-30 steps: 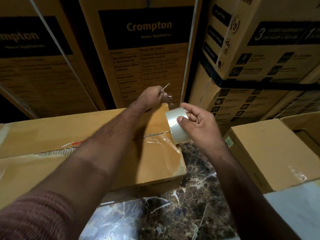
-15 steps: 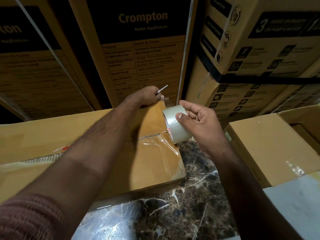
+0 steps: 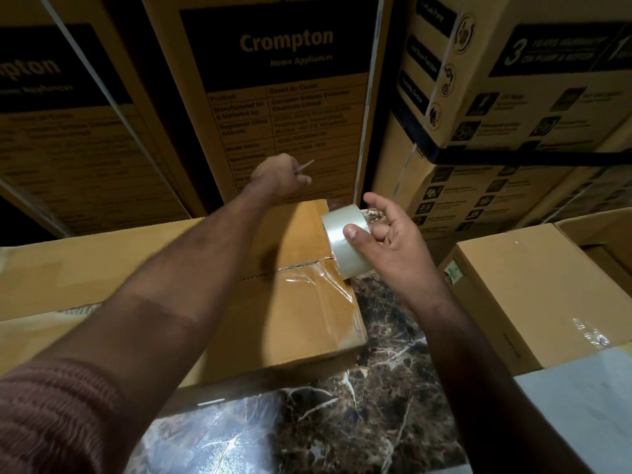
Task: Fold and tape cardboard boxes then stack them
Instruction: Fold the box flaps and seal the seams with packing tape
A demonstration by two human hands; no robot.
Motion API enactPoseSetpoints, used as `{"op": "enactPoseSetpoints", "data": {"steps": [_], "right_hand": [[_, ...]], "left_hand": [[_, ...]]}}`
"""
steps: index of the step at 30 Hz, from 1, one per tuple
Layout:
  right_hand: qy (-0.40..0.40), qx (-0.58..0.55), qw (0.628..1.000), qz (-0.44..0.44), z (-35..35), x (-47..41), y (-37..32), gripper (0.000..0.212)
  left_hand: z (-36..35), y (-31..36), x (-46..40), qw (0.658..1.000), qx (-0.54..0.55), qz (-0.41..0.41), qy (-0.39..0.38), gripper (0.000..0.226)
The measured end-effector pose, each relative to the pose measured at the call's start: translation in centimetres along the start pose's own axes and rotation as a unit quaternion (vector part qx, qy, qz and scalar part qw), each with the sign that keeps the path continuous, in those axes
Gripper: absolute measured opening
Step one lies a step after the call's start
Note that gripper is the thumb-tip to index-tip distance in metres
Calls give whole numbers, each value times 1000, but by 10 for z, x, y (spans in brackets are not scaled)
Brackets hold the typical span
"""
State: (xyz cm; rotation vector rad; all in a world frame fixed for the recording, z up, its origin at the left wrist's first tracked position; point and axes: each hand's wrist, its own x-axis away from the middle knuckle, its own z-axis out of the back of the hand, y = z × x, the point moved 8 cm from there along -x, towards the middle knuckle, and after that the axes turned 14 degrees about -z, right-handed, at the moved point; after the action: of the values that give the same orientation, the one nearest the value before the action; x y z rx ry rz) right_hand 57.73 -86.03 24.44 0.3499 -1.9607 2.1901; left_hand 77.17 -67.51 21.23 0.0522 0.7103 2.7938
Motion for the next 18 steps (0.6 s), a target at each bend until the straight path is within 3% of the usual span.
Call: {"op": "enactPoseSetpoints", "data": {"steps": [2,4,8,11,14,18], "right_hand": [[13,-2,1000,-3,2,0,5,34],[14,2,1000,-5,3,-1,11,24],[-1,39,999,2,-3,6,15,42],[-17,59,998,-4,-3,9,22,36],[-22,72,997,-9,0,11,26,38],[-31,101,994,-7,-3,17,26,44]], "left_hand": [[4,18,6,996,60,-54,-48,21],[-1,37,19,990,47,-87,-104,16],[-6,44,33,992,-13,-86,-88,23],[-6,46,41,992,-55,-93,-63,38],[-16,49,48,983,-137,-81,-92,37],[-20,46,53,980,-140,-56,-128,42]]}}
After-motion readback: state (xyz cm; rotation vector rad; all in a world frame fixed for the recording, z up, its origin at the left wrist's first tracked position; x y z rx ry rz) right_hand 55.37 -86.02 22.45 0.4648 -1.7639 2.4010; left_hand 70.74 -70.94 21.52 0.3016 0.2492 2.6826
